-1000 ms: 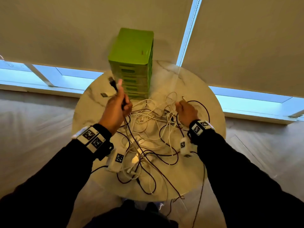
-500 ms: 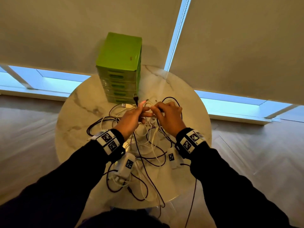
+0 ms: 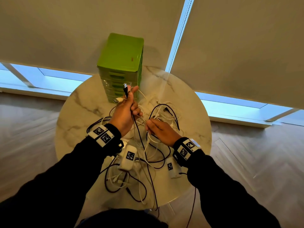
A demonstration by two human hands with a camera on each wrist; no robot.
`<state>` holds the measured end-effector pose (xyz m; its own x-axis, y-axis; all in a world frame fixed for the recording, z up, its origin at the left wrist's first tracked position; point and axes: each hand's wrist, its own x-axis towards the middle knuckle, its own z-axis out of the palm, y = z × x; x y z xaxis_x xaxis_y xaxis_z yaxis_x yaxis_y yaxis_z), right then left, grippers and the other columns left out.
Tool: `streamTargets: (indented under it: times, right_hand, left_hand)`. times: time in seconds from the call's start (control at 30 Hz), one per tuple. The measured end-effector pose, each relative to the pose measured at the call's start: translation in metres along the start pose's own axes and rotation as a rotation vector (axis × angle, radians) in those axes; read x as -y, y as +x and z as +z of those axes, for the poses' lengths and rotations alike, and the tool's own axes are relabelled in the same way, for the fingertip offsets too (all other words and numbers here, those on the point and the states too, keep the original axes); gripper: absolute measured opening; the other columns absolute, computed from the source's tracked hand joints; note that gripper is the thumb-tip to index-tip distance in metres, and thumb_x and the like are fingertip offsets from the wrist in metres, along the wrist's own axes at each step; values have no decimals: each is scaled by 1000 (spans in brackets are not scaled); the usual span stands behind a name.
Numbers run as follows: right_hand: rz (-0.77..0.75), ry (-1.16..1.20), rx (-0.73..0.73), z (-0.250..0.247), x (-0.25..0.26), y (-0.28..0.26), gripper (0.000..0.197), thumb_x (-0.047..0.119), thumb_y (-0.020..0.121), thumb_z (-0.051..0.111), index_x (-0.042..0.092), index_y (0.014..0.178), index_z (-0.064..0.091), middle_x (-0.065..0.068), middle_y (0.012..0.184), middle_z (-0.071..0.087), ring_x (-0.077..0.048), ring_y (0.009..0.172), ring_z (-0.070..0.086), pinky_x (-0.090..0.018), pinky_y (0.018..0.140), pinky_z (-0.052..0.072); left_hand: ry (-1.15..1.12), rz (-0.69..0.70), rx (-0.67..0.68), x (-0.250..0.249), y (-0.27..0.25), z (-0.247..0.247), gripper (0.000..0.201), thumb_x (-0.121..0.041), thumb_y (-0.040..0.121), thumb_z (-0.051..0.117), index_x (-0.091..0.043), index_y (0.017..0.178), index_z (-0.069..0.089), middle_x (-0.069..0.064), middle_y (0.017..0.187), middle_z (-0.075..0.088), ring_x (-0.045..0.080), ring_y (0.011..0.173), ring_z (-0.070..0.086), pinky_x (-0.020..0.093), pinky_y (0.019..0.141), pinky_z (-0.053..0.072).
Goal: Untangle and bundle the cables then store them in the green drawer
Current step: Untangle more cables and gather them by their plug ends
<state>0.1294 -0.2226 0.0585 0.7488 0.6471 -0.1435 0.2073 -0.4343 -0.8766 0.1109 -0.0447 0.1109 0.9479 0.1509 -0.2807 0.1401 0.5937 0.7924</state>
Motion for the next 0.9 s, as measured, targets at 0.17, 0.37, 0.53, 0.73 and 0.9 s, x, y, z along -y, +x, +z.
streamTargets:
  times: [0.17, 0.37, 0.53, 0.73, 0.9]
  right_hand:
    - [-58, -255, 164, 0, -2, 4, 34, 35, 109, 36, 36, 77, 48, 10, 70, 55, 1, 65, 51, -16, 69, 38]
    - [130, -617, 414, -10, -40, -8, 29, 41, 109, 31, 22, 101, 53, -3, 93, 59, -20, 84, 53, -34, 77, 36]
    - [261, -466, 60, -36, -75, -19, 38, 51, 105, 34, 34, 73, 48, 9, 68, 57, -18, 72, 56, -34, 75, 41]
    - [65, -454, -74, -41, -9, 6, 44, 48, 107, 33, 26, 77, 56, 8, 63, 56, -22, 69, 59, -43, 77, 50]
    - [-112, -517, -53, -19, 19, 6, 44, 52, 105, 31, 20, 91, 59, -4, 83, 68, -27, 76, 62, -44, 70, 48]
  left_hand:
    - [24, 103, -7, -18, 2, -6, 41, -38, 109, 35, -25, 144, 51, -8, 57, 23, 6, 49, 21, 22, 51, 24]
    - [4, 297, -88, -75, 7, -20, 36, -41, 109, 34, -29, 135, 56, -8, 62, 21, 9, 55, 14, 24, 51, 20]
    - [338, 350, -114, -102, 1, -27, 37, -42, 109, 35, -19, 115, 63, -14, 54, 32, 0, 48, 29, 17, 48, 28]
    - [802, 130, -15, -12, -15, -13, 35, -45, 107, 40, -20, 93, 60, -10, 70, 51, 1, 57, 42, 17, 57, 37]
    - [585, -194, 30, 31, -19, -2, 45, -51, 106, 38, -19, 79, 54, -10, 53, 36, 7, 48, 27, 24, 47, 21]
